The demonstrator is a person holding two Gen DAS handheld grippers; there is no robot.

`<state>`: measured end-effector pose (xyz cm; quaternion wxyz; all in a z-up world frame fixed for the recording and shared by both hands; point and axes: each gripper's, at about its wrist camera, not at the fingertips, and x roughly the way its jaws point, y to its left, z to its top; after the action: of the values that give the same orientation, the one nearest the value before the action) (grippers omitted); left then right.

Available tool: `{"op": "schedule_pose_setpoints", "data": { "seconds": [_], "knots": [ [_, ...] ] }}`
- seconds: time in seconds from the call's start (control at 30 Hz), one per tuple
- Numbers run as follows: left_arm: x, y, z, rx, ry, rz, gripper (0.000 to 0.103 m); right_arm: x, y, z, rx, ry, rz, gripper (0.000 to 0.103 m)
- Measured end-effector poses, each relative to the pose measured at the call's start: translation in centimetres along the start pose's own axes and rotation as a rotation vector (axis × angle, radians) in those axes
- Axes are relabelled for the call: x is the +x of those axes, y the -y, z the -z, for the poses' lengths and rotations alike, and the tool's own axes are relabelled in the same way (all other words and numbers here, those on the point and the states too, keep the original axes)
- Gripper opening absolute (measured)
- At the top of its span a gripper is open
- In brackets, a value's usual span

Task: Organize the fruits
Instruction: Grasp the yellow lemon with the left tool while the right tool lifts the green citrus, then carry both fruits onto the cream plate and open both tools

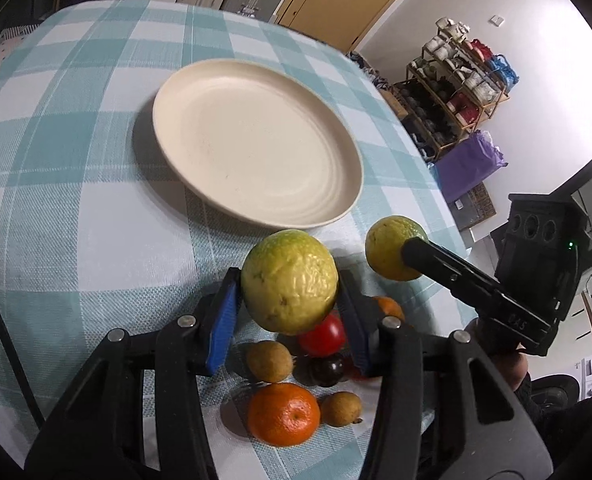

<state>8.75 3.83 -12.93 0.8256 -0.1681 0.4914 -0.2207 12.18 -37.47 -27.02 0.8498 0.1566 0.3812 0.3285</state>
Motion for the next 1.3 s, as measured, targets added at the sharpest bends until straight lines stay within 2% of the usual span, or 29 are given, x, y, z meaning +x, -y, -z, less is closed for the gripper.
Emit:
{"op": "schedule_pose_setpoints", "data": {
  "seconds": [0.17,0.47,0.83,1.3],
  "knots": [
    [-1.9,0.2,-1.9,0.011,0.043,0.033,0.044,-0.8,-0.7,-1.3,-0.029,0.043,-0.012,0.049],
    [-2.8,0.0,-7.4,0.024,0.093,0.025,0.045,-0.3,-1.6,-5.9,-0.086,0.091,-0.026,0.049],
    [2.3,-2.3,-13.9,-0.021,0.053,0.032,0.045,2.9,0.1,-12.4,-0.073,0.088,-0.038,0.049],
    [7.7,-4.3,-16.9,-0.019,-0.021,0.004,0.045,9.8,3.4,-14.6,0.033,-0.001,-0.044,0.049]
  ]
}}
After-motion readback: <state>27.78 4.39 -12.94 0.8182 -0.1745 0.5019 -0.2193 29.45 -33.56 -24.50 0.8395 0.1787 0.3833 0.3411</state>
